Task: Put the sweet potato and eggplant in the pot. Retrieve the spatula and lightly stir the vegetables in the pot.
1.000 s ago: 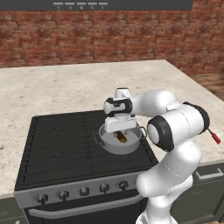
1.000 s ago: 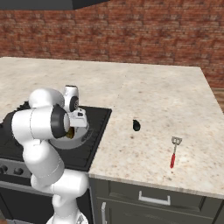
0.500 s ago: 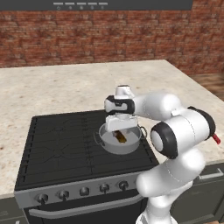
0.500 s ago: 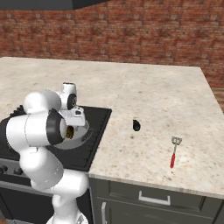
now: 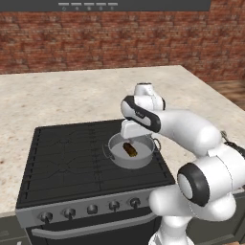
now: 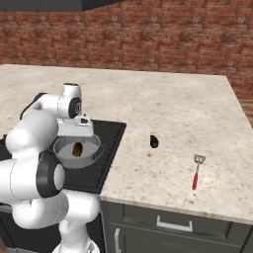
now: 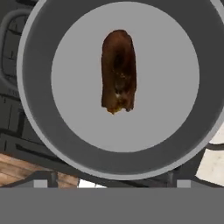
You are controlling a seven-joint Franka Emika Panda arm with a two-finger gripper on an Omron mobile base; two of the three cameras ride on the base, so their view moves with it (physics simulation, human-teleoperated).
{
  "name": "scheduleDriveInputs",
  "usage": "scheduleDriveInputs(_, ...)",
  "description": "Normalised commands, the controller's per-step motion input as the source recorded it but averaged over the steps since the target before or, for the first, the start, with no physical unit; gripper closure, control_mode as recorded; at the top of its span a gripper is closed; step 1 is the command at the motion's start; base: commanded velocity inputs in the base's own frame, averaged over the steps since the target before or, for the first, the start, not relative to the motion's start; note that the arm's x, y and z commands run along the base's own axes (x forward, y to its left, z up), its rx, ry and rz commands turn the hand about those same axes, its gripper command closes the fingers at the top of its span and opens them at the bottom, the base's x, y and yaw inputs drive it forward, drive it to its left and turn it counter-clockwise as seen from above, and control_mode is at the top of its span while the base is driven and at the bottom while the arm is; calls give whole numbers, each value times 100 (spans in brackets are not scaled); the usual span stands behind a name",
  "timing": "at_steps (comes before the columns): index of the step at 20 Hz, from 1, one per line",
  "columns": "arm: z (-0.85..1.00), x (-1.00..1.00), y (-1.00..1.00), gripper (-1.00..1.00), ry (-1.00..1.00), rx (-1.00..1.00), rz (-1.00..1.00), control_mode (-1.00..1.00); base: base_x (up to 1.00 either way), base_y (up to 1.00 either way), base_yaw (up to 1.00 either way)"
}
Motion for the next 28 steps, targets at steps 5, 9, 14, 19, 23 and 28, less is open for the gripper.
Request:
scheduleDriveInputs(5, 49, -28, -10, -100, -1, -4, 1, -100, 0, 0, 0)
scheduleDriveInputs(9, 31, -46, -4, -100, -14, -14, 0, -100, 0, 0, 0)
scheduleDriveInputs(14, -1, -30, -18, -100, -13, 0, -1, -100, 0, 0, 0)
scheduleDriveInputs(19, 2, -11, -75, -100, -11, 28, 0, -100, 0, 0, 0)
scheduleDriveInputs(23, 9, -2, -40, -100, -12, 31, -15, -100, 0, 0, 0)
scheduleDriveInputs(28, 14, 11, -76, -100, -7, 20, -11, -100, 0, 0, 0)
